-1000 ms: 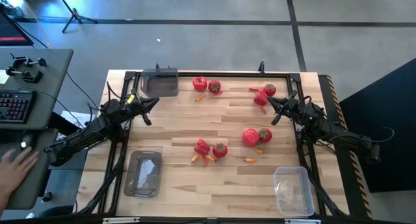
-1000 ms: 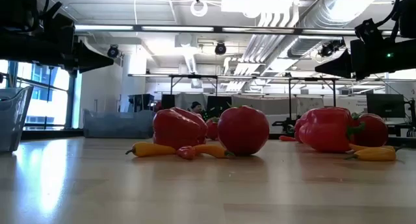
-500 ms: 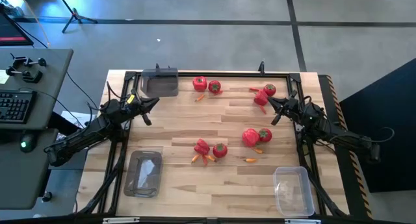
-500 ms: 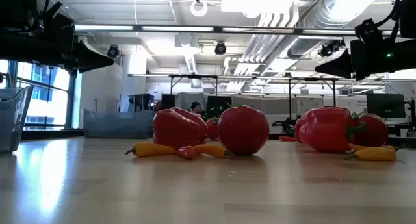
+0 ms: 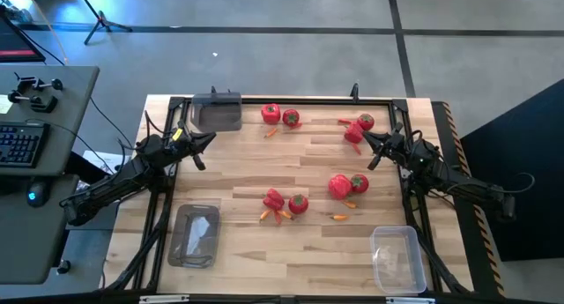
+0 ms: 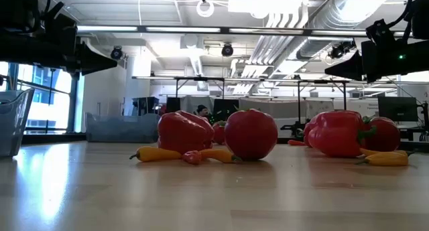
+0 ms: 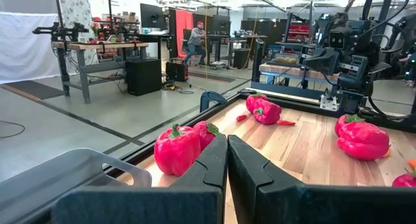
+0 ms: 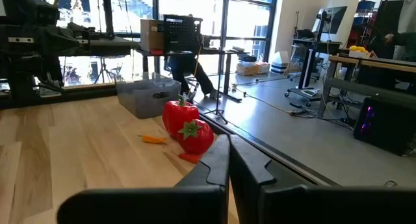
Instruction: Sort produce into baskets
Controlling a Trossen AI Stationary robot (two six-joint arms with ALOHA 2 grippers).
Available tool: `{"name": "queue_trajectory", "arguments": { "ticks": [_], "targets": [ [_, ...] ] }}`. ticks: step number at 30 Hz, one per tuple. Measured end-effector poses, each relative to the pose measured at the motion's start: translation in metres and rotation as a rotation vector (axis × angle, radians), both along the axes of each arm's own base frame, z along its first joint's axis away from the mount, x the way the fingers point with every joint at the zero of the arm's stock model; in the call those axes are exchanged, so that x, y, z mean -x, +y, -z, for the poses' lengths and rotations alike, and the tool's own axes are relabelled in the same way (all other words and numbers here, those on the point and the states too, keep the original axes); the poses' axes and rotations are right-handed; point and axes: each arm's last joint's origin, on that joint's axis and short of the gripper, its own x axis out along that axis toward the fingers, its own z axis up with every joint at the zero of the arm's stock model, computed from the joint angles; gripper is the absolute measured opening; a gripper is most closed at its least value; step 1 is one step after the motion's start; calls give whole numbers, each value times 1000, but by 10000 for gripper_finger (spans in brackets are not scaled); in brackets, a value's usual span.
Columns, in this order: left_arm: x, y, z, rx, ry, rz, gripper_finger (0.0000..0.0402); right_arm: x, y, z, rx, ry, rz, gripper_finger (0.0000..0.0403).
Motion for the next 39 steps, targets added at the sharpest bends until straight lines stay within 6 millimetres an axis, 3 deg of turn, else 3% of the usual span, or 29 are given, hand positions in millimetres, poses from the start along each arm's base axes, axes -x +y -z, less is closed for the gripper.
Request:
{"name": "queue_trajectory", "arguments": {
  "ticks": [23, 35, 39],
  "targets": [
    [0, 0, 0, 3, -3, 1, 0, 0, 0, 0, 0, 0, 0, 0],
    [0, 0, -4, 151, -133, 9, 0, 0, 0, 0, 0, 0, 0, 0],
    [-2, -5, -15, 139, -232, 191, 0, 0, 0, 0, 0, 0, 0, 0]
  ]
}}
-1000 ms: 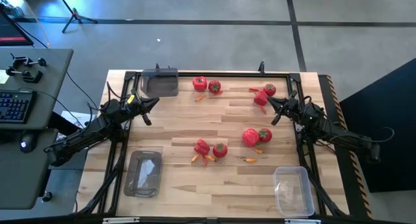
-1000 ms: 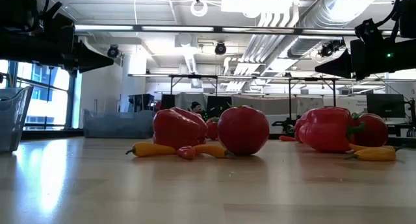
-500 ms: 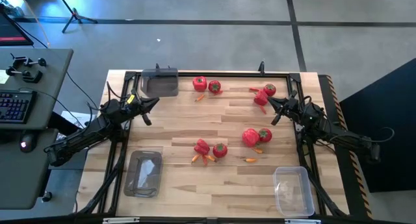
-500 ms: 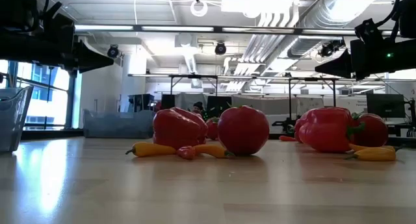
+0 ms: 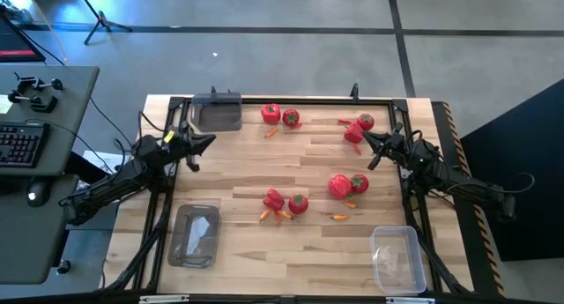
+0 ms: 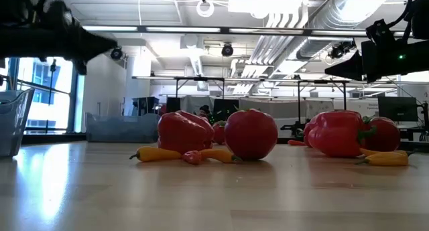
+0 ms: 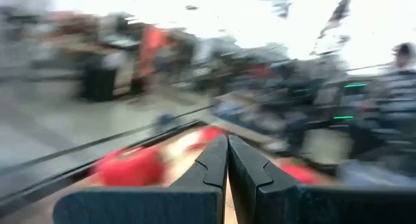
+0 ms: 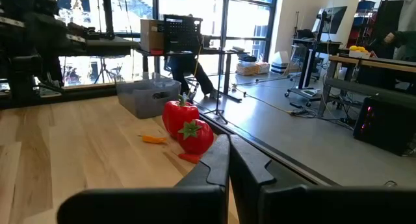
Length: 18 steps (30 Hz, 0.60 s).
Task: Sort produce into baskets
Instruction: Put the red tomato into the top black bin
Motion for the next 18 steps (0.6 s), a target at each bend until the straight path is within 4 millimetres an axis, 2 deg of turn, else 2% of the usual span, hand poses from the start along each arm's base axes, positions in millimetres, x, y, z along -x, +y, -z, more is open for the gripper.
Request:
{"name": "queue_trajectory", "arguments": {
  "ticks": [5, 18],
  "targets": [
    [-6, -4, -4, 5, -21, 99, 0, 0, 0, 0, 0, 0, 0, 0],
    [-42, -8, -11, 70, 211, 154, 0, 0, 0, 0, 0, 0, 0, 0]
  ]
}}
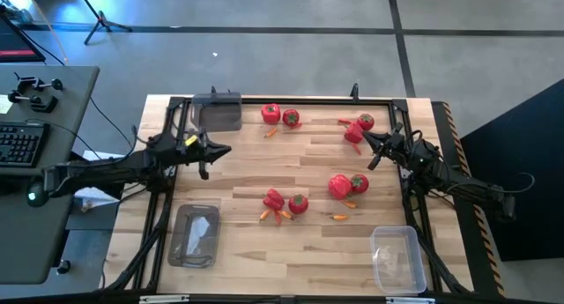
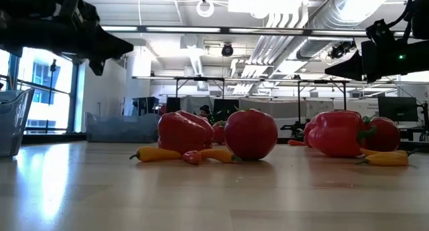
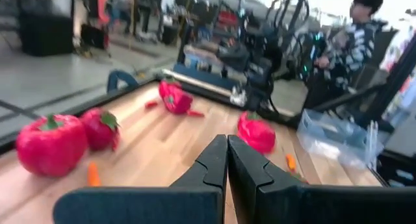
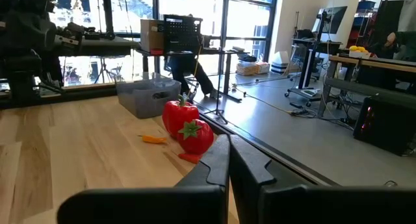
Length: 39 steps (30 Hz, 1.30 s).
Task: Sort produce into baskets
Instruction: Put the red tomato into the top black bin
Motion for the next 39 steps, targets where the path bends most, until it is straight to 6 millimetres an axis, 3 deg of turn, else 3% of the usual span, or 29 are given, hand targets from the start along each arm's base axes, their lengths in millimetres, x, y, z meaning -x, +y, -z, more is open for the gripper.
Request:
{"name": "queue_trajectory", "arguments": {
  "ticks": [10, 16, 27, 39],
  "targets": [
    [-37, -4, 8, 69, 220, 151, 2, 0, 0, 0, 0, 0, 0, 0],
    [-64, -9, 20, 81, 362, 210, 28, 0, 0, 0, 0, 0, 0, 0],
    [-103, -34, 49, -78, 578, 346, 104, 0, 0, 0, 0, 0, 0, 0],
    [-134, -42, 63, -169, 662, 378, 113, 0, 0, 0, 0, 0, 0, 0]
  ]
}}
